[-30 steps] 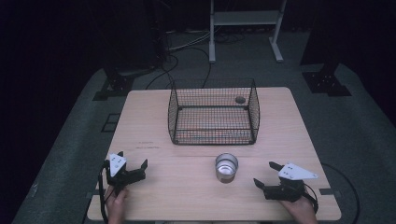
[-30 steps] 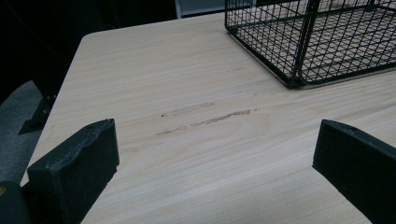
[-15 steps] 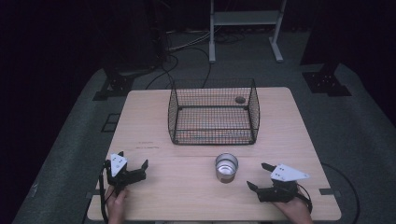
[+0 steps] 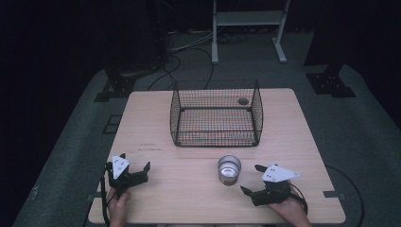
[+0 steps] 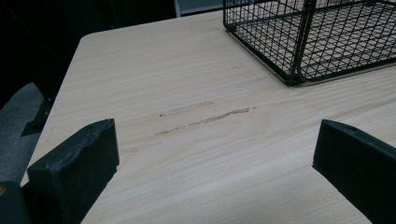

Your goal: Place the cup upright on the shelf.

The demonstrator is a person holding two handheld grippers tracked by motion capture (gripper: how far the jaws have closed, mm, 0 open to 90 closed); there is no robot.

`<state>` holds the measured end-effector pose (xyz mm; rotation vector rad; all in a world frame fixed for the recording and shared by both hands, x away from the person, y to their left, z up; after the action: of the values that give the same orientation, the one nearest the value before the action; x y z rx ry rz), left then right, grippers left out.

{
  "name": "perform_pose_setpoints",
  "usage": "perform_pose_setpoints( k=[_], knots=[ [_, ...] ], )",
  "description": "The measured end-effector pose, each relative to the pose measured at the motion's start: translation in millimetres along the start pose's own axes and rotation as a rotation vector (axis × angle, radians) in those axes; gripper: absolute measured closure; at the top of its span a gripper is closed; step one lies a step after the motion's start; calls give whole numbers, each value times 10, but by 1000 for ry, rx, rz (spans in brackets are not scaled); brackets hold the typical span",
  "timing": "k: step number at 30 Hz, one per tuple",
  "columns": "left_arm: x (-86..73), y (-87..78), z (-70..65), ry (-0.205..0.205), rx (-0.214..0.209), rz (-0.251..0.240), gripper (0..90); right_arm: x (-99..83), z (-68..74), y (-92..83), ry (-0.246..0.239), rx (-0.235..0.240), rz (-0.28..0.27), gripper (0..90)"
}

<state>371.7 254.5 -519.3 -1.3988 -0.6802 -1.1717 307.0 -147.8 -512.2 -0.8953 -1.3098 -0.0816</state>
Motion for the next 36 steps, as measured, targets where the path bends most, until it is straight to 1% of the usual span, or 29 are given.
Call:
perform_pose_setpoints(
  k=[3, 4, 5, 7, 8, 9, 10, 11, 12, 14, 16, 18, 20, 23, 26, 27, 28, 31, 33, 36],
  knots=[
    [-1, 0, 0, 0, 1, 1, 0, 20, 9, 27, 2, 14, 5, 92],
    [0, 0, -2, 1, 0, 0, 0, 41, 27, 67, 4, 26, 19, 92],
    [0, 0, -2, 1, 0, 0, 0, 47, 27, 83, -4, 30, 23, 92],
    [-1, 0, -3, 2, -1, 1, 0, 54, 36, 106, -2, 37, 31, 88],
    [-1, -1, -5, 3, -1, 1, 0, 77, 42, 157, -11, 45, 43, 88],
    [-1, -1, -5, 3, -1, 1, 0, 77, 42, 157, -11, 45, 43, 88],
    [0, -1, -5, 4, 1, 1, 0, 97, 41, 197, -23, 46, 55, 87],
    [0, -1, -5, 4, 1, 1, 0, 97, 41, 197, -23, 46, 55, 87],
    [0, 0, -5, 4, 0, 1, 0, 121, 40, 235, -26, 54, 64, 87],
    [0, -1, -5, 4, 0, 1, 0, 145, 31, 261, -32, 53, 71, 86],
    [0, 0, -6, 4, 1, 1, 0, 158, 29, 275, -29, 55, 69, 80],
    [0, 0, -8, 6, 1, 1, 0, 175, 12, 326, -22, 57, 69, 78],
    [1, 0, -9, 6, 0, 0, 0, 177, 11, 358, -28, 56, 75, 78],
    [0, 0, -9, 6, 1, 1, 0, 198, 15, 390, -23, 61, 74, 78],
    [1, 1, -9, 7, 1, 1, 0, 252, 26, 462, -36, 63, 73, 78],
    [1, 1, -9, 7, 1, 1, 0, 252, 26, 462, -36, 63, 73, 78],
    [1, 1, -9, 9, 1, 2, 0, 248, 13, 515, -37, 64, 73, 78],
    [1, 1, -11, 8, 1, 1, 0, 231, 4, 558, -30, 66, 80, 78],
    [2, 2, -11, 9, 0, 0, 0, 233, 4, 585, -33, 63, 77, 78],
    [1, 2, -12, 9, 0, 1, 0, 272, 6, 592, -34, 67, 57, 93]
  ],
)
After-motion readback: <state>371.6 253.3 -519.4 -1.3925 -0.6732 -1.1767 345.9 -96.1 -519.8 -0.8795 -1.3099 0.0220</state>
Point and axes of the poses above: each handheld gripper's, and its own axes: y roughly forward along the jaws, x roughly out of its top, z roughly to its left, the point moved 9 cm from there along y, roughly forward along the jaws, and after that the axes turned 3 degrees about x, right-handed, at the moved point
